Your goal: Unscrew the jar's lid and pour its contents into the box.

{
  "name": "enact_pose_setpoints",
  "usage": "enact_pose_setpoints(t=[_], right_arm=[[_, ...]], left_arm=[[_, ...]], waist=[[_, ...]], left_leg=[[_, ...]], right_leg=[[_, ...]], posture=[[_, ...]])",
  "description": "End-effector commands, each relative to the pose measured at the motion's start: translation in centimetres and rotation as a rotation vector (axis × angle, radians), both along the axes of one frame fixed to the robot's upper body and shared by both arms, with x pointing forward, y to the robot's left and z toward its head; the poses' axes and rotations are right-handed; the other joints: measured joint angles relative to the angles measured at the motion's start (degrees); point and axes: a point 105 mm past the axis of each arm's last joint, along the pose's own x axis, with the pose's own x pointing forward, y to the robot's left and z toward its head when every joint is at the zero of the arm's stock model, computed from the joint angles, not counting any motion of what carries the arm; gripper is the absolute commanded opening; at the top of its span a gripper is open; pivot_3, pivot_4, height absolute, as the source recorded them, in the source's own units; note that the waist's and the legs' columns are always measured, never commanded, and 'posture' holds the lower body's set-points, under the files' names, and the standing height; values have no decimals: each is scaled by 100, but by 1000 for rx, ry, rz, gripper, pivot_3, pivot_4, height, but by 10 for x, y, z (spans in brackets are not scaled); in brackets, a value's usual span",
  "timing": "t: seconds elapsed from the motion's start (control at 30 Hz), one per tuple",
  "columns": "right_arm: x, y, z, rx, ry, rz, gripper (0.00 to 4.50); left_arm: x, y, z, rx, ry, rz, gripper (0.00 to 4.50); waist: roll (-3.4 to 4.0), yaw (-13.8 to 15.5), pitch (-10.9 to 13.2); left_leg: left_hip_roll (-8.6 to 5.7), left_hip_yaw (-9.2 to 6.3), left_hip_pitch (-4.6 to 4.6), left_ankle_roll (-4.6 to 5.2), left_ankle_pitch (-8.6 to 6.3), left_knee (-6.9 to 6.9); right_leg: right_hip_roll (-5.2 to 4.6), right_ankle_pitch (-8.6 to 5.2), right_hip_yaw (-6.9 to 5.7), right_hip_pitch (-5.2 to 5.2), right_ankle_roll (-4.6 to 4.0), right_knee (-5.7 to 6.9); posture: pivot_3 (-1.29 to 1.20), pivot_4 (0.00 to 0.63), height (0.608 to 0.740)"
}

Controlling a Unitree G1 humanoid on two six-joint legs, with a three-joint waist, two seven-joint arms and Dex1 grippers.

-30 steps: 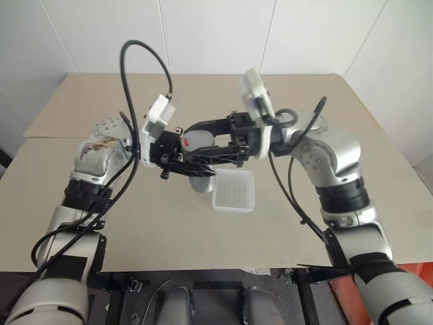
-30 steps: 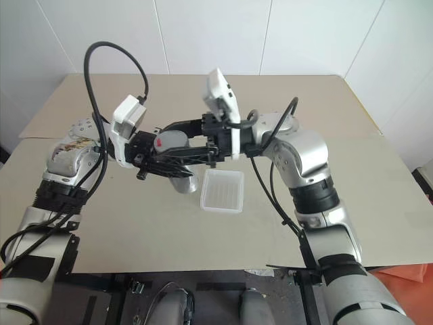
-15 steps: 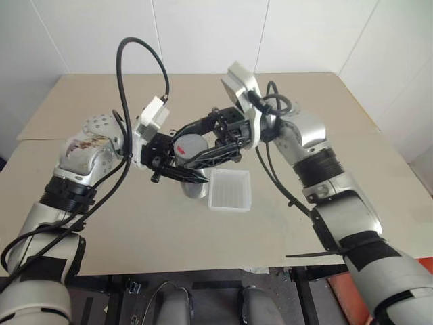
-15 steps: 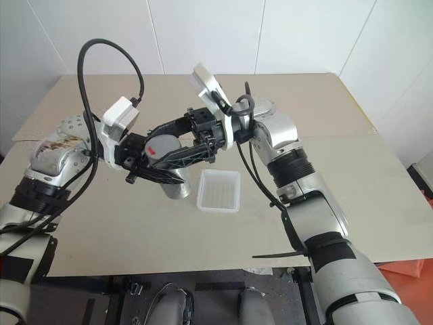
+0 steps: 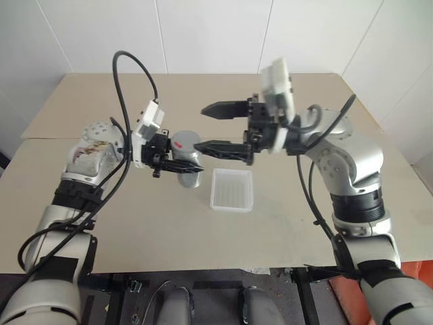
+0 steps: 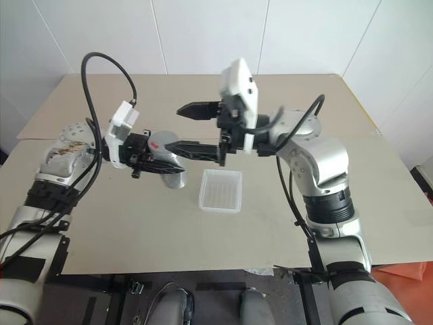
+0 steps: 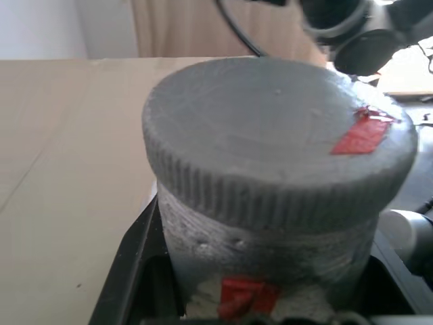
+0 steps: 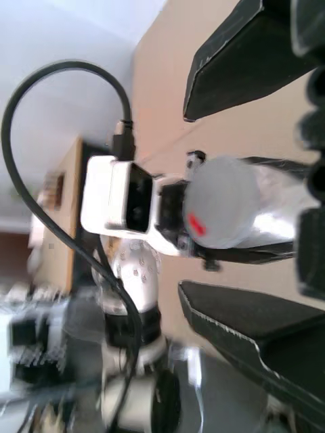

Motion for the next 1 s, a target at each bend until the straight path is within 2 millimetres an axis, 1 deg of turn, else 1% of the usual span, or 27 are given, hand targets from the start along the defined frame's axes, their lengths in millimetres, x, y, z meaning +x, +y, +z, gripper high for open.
enact_pose_setpoints(t=[0.03, 0.23, 0.3, 0.43, 0.57, 0.73, 0.87, 1.0], right_arm=[[0, 12, 5, 2, -26, -82, 4410], [8, 26, -5, -23, -18, -135, 4410], [14, 30, -7, -21, -1, -160, 4410], [26, 30, -10, -15, 15, -214, 4410], [30, 21, -6, 30, 38, -234, 4410], [35, 2, -8, 38, 37, -260, 4410], [43, -18, -12, 26, 43, -300, 4410], [46, -31, -14, 14, 36, -319, 4410]], left_arm=[[2, 1, 13, -25, -62, 23, 1948], [0, 0, 15, -32, -69, 19, 1948], [-1, 1, 17, -35, -70, 18, 1948], [-3, 1, 18, -39, -72, 10, 1948], [-6, 5, 17, -37, -68, 16, 1948], [-10, 11, 15, -29, -60, 19, 1948], [-13, 16, 17, -25, -59, 17, 1948], [-15, 19, 19, -21, -60, 12, 1948]], waist=[[0, 8, 0], [0, 21, 0], [0, 17, 0], [0, 10, 0], [0, 6, 0], [0, 12, 0], [0, 11, 0], [0, 10, 0]], left_leg=[[0, 0, 0, 0, 0, 0], [-1, 0, -7, 0, 0, 0], [-1, 0, -6, 0, 0, 0], [-1, -1, -3, 0, 0, -1], [0, -1, -5, 0, 0, -1], [0, -2, -4, 0, 0, -1], [0, -2, -4, 0, 0, -1], [0, -2, -3, 0, 0, -1]], right_leg=[[0, 0, 0, 0, 0, 0], [0, 0, -1, 1, 0, -1], [0, 0, -1, 1, 0, 0], [0, 0, -1, 2, 0, 0], [0, 0, -1, 1, 0, -1], [0, 0, -1, 3, 0, 0], [0, 0, -2, 3, 0, -1], [0, 0, -2, 4, 0, -2]], posture=[[0, 150, 740], [0, 150, 740], [0, 150, 740], [0, 150, 740], [0, 150, 740], [0, 150, 740], [0, 150, 740], [0, 150, 740]])
